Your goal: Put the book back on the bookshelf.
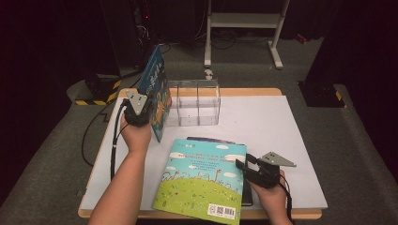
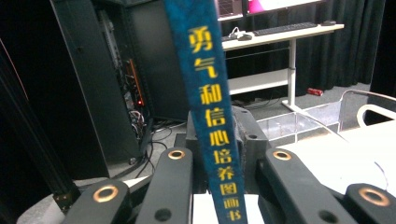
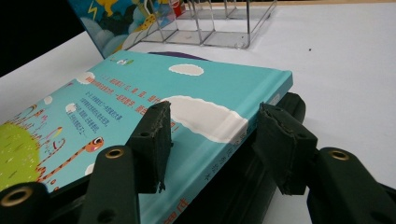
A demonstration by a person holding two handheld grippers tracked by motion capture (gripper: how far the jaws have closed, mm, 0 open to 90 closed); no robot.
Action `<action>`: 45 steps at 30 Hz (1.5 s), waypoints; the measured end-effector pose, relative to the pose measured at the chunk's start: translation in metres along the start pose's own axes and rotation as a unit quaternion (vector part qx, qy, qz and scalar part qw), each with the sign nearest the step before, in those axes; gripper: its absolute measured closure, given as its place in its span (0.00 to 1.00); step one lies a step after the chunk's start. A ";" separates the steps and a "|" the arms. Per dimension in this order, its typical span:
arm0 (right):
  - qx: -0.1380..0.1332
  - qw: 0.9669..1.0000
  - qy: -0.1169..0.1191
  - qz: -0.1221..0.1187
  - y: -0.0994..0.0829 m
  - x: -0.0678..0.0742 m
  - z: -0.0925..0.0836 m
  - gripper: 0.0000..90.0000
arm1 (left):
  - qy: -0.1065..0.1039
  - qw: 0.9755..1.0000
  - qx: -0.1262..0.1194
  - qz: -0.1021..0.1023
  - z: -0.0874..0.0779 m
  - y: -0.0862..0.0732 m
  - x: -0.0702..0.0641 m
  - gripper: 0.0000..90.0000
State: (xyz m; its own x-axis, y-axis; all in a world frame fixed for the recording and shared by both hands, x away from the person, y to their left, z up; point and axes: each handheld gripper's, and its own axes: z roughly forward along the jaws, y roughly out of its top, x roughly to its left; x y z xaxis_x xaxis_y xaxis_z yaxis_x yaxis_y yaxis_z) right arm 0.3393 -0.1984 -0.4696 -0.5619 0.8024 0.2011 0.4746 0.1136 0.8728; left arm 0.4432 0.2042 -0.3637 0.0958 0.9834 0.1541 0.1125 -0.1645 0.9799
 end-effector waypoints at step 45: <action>0.003 1.000 0.015 0.003 0.000 0.002 -0.001 0.44 | -0.232 0.945 0.171 -0.152 -0.086 -0.121 0.002 0.41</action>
State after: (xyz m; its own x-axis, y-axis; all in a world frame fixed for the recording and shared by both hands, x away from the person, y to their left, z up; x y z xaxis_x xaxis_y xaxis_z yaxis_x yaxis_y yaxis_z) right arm 0.3374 -0.1980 -0.4689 -0.5791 0.7852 0.2194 0.4816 0.1122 0.8692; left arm 0.3445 0.2326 -0.4712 0.4227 0.8625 -0.2782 0.5104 0.0271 0.8595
